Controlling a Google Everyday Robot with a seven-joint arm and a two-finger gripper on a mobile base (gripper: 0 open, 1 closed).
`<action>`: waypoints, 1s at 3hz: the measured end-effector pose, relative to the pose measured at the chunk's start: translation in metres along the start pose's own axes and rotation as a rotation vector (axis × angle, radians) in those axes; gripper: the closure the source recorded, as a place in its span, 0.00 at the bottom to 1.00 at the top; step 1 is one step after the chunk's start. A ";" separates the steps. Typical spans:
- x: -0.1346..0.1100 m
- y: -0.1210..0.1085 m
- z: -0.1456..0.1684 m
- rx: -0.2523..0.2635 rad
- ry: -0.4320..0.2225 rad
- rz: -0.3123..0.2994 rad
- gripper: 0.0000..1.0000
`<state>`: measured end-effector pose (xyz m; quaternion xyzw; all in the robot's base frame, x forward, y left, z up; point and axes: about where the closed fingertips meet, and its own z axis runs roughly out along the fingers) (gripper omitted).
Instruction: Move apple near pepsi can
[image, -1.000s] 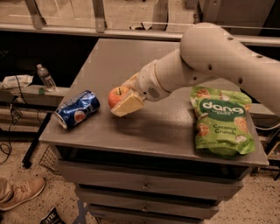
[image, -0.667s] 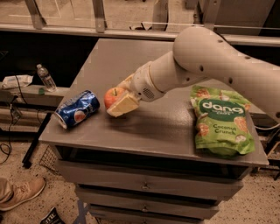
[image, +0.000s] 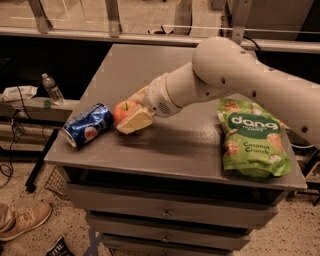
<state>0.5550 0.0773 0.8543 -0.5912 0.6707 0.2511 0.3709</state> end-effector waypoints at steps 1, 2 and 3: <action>-0.004 0.000 0.003 -0.011 -0.032 -0.003 1.00; -0.008 0.002 0.007 -0.026 -0.060 -0.002 1.00; -0.008 0.003 0.008 -0.029 -0.058 -0.005 0.83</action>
Offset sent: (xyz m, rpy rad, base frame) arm 0.0018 0.0111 0.0023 0.0911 0.0092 0.0362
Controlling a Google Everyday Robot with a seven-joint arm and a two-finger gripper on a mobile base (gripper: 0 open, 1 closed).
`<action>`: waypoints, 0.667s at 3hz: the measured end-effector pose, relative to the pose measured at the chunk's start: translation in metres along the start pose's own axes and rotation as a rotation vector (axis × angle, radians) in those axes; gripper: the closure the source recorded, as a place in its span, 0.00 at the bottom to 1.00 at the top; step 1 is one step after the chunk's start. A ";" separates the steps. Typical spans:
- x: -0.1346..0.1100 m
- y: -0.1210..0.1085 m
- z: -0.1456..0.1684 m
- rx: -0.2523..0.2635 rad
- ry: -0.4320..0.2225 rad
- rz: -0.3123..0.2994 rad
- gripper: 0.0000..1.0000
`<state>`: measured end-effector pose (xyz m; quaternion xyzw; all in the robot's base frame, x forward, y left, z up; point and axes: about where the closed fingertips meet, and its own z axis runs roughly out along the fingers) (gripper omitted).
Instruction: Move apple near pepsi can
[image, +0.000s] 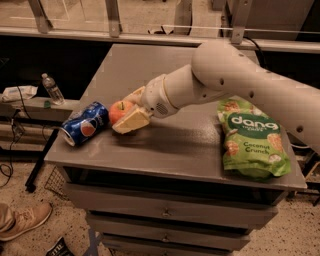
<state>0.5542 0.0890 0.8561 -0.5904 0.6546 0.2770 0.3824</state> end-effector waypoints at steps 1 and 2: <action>-0.001 0.001 0.002 -0.004 0.000 -0.002 0.58; -0.002 0.002 0.003 -0.006 0.000 -0.004 0.36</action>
Offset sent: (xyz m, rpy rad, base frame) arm -0.0008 0.0016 0.0000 -0.0004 0.0001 0.0033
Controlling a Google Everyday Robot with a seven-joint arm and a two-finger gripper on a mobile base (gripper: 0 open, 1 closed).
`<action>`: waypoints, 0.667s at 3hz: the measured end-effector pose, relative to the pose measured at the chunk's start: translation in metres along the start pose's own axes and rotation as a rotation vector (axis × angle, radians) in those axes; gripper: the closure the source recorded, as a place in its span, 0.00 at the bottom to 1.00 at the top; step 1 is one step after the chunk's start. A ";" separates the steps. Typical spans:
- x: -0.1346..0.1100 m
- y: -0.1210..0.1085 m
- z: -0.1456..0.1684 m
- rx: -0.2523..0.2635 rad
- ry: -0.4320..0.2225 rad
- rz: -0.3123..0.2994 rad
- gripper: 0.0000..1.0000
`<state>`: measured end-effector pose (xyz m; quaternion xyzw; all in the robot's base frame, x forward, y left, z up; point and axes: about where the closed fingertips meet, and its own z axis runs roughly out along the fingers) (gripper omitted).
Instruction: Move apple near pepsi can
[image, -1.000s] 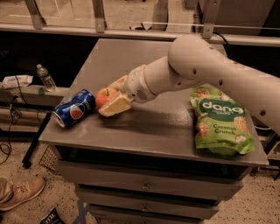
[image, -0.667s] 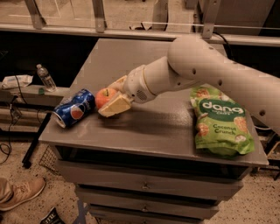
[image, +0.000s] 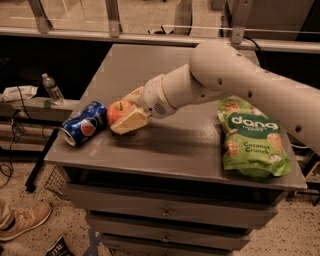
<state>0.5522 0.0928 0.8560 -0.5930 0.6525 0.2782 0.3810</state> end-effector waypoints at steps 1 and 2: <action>-0.001 0.001 0.001 -0.003 0.000 -0.002 0.13; -0.002 0.002 0.003 -0.006 0.000 -0.004 0.00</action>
Offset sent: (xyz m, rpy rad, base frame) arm -0.0008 0.0015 0.0000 -0.0004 0.0001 0.0031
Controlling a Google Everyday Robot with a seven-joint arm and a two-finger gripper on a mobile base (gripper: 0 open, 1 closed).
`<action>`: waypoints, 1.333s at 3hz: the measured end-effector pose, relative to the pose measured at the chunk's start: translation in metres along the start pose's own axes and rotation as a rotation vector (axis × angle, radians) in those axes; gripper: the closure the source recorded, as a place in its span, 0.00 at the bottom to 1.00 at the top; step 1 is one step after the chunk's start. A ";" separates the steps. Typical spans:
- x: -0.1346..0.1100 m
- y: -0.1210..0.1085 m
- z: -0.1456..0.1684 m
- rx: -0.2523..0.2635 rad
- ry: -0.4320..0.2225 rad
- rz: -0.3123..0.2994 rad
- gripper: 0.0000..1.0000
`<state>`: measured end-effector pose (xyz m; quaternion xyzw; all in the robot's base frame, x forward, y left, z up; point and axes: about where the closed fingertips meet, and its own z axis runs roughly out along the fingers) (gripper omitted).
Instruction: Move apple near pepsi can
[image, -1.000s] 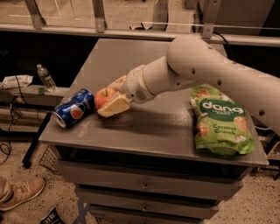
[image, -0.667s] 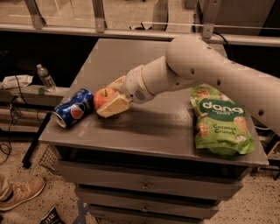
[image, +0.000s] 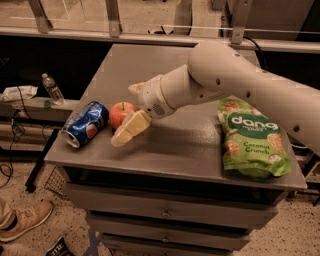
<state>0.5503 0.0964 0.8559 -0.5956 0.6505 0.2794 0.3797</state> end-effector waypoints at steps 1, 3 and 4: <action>0.000 0.000 0.000 0.000 0.000 0.000 0.00; 0.030 -0.024 -0.073 0.115 0.097 0.047 0.00; 0.045 -0.040 -0.128 0.220 0.122 0.078 0.00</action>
Offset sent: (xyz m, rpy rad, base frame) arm 0.0088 -0.0728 0.0115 -0.1149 0.0011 -0.1063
